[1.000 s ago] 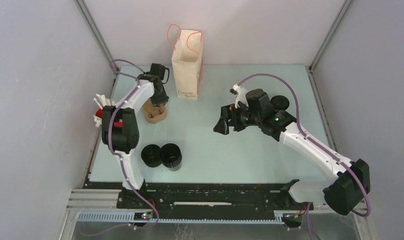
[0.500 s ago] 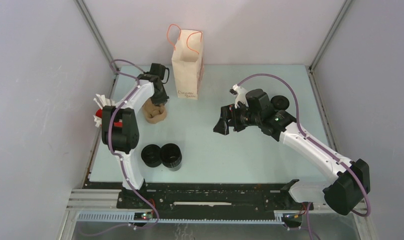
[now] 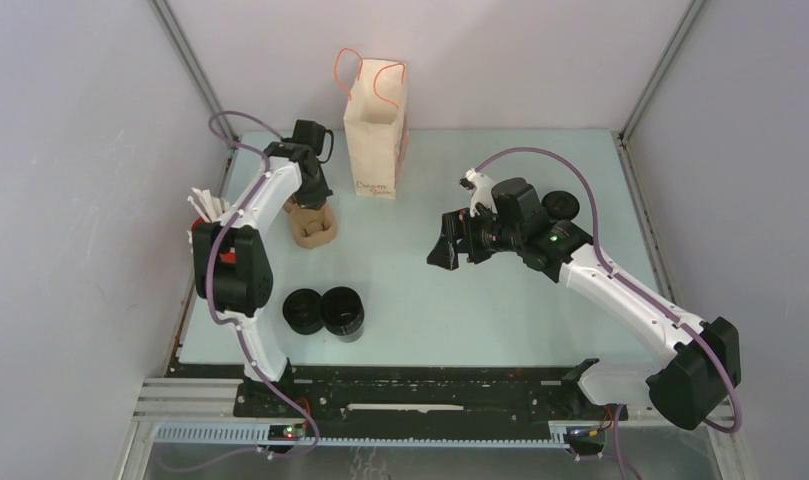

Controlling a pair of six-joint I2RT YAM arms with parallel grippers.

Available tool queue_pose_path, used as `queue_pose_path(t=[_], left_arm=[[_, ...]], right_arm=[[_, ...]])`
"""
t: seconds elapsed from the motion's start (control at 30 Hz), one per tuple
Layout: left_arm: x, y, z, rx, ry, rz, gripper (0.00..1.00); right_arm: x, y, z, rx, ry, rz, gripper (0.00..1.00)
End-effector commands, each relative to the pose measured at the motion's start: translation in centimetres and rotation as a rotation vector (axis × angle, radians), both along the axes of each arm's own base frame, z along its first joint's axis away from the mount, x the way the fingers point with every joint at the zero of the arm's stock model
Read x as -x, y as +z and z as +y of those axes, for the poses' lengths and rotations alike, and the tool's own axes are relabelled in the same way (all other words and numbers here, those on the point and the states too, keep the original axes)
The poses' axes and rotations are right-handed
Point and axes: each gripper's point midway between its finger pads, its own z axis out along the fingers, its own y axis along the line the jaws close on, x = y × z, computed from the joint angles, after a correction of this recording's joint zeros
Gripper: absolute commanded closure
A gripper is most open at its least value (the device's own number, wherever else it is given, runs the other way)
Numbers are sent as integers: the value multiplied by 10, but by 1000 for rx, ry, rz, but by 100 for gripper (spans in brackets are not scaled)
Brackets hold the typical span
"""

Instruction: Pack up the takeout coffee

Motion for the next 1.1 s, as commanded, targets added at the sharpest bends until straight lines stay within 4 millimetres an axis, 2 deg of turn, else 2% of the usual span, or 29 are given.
queue_pose_path(t=[0.0,0.1,0.2,0.33,0.4,0.87,1.07], left_arm=[[-5,35,5,-17,-7,-64,100],[-6,32,3,-17,-24,-56,99],[-11,27,7,-45,-23,-47,89],[-20,15,0,-10,-41,-18,63],[-24,9,-3,4,-29,-8,56],[-14,-23,-15,66,-19,33,52],[-12,-30,-18,70,-18,40,62]], right_arm=[[-1,3,4,-22,-1,-5,3],[-1,3,4,-22,1,-3,3],[-1,3,5,-22,2,-2,3],[-2,2,5,-21,0,-1,3],[-2,2,5,-21,0,-1,3],[0,3,5,-26,9,-3,3],[0,5,4,-26,6,-9,3]])
